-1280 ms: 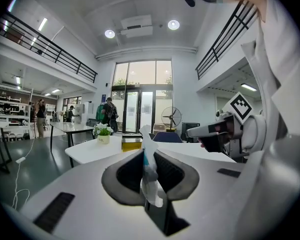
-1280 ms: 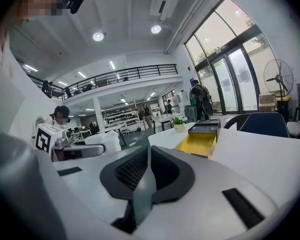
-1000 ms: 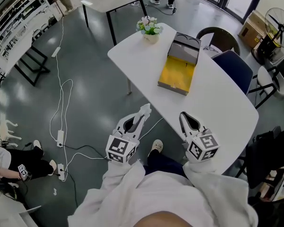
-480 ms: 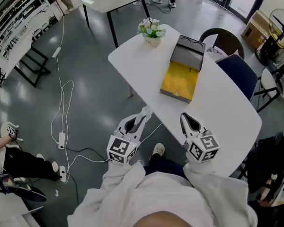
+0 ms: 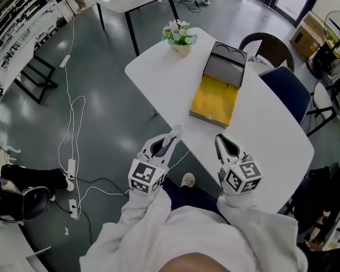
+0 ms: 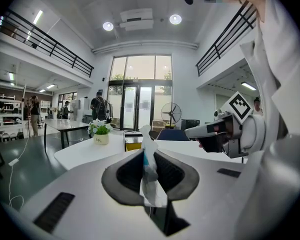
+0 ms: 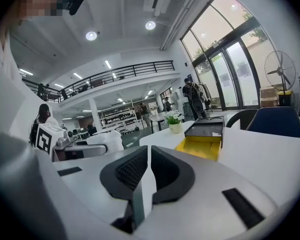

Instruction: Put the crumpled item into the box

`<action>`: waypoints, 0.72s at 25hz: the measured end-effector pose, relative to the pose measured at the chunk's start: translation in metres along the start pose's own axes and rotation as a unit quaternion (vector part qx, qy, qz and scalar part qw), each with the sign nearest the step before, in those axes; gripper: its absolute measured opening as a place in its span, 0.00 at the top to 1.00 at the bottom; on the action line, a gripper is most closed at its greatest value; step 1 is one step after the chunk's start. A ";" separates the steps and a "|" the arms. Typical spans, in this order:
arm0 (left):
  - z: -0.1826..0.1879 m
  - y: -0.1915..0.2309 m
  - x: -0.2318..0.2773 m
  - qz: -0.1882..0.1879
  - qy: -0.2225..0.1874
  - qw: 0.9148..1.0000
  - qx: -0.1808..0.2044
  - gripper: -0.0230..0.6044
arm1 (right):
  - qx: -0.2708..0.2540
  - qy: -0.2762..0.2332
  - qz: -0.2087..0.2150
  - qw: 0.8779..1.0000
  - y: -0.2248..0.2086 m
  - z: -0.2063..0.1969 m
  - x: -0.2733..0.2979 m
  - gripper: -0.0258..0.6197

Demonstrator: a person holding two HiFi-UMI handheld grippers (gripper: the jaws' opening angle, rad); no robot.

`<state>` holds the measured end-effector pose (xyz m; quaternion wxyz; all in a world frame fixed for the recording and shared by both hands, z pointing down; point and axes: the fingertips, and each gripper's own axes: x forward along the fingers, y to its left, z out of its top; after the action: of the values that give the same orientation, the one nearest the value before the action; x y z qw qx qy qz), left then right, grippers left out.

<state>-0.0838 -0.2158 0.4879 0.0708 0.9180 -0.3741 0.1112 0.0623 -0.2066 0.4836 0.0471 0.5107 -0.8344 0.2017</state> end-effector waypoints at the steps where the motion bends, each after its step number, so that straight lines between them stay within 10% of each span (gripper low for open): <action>1: -0.002 -0.001 0.002 -0.003 0.003 1.000 0.000 0.88 | 0.001 -0.001 0.000 1.000 -0.001 0.000 0.000 0.89; 18: 0.011 -0.009 0.070 -0.109 0.036 0.993 0.019 0.88 | 0.046 -0.011 -0.076 0.996 -0.038 0.002 -0.002 0.89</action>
<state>-0.0271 -0.2593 0.4947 0.0785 0.9497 -0.2672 0.1432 0.0968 -0.2210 0.4923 0.0295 0.5767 -0.7835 0.2295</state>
